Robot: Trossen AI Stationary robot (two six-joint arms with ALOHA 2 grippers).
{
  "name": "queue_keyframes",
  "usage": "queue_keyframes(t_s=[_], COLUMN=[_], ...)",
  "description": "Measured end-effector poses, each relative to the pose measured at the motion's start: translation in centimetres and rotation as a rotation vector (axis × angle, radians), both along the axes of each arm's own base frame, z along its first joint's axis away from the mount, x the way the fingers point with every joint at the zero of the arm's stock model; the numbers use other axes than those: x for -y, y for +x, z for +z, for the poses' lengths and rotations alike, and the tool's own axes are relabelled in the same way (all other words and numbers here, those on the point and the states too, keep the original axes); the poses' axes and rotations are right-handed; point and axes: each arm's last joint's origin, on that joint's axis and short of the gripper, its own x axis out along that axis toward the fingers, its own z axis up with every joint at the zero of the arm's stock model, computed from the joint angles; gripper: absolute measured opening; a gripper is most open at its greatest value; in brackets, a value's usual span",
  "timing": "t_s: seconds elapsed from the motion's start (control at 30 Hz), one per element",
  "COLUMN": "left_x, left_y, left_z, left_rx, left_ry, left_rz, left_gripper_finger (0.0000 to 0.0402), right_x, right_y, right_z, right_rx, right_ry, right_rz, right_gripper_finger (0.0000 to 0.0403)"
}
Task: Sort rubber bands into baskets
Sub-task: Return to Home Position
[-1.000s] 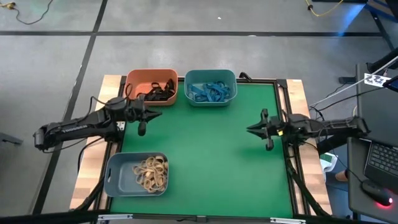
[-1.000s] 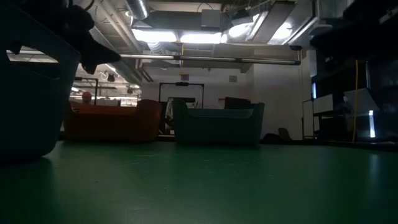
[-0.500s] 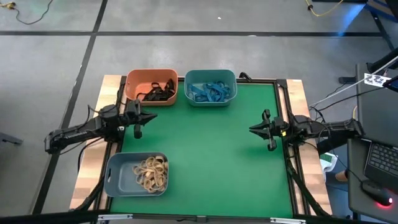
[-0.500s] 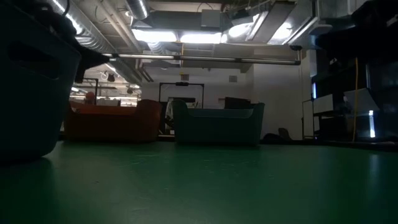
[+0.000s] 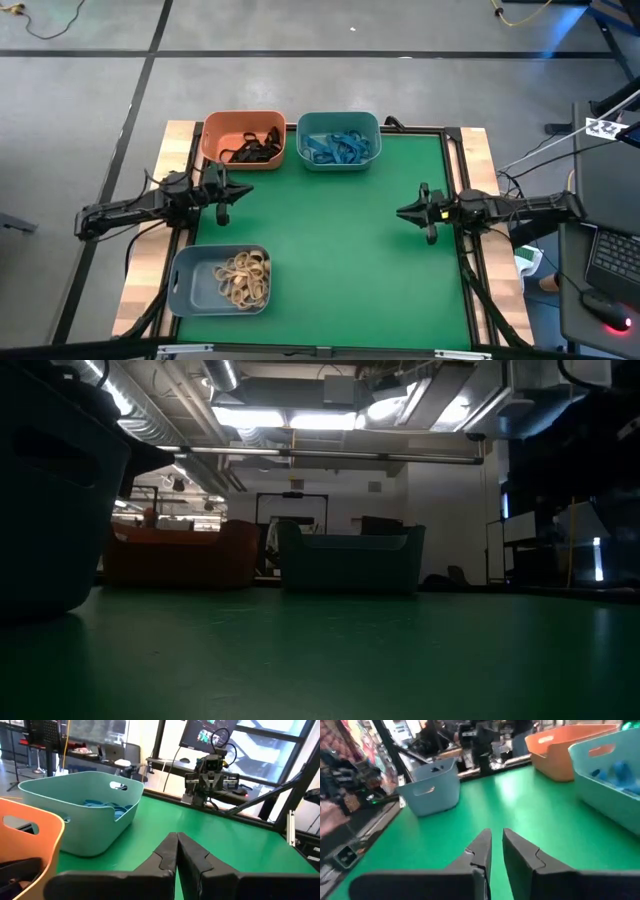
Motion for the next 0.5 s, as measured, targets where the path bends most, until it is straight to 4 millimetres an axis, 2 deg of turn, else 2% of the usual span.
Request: queue_keyframes(t_s=[0.5], left_x=[0.00], left_y=[0.00], left_z=[-0.01], left_rx=[-0.001], left_ry=[-0.001], left_rz=[0.000], left_gripper_finger=[0.0004], right_x=[-0.05], right_y=[0.03], right_z=[-0.20], right_rx=[-0.017], right_ry=[0.008], right_rz=[0.017], right_gripper_finger=[0.0049])
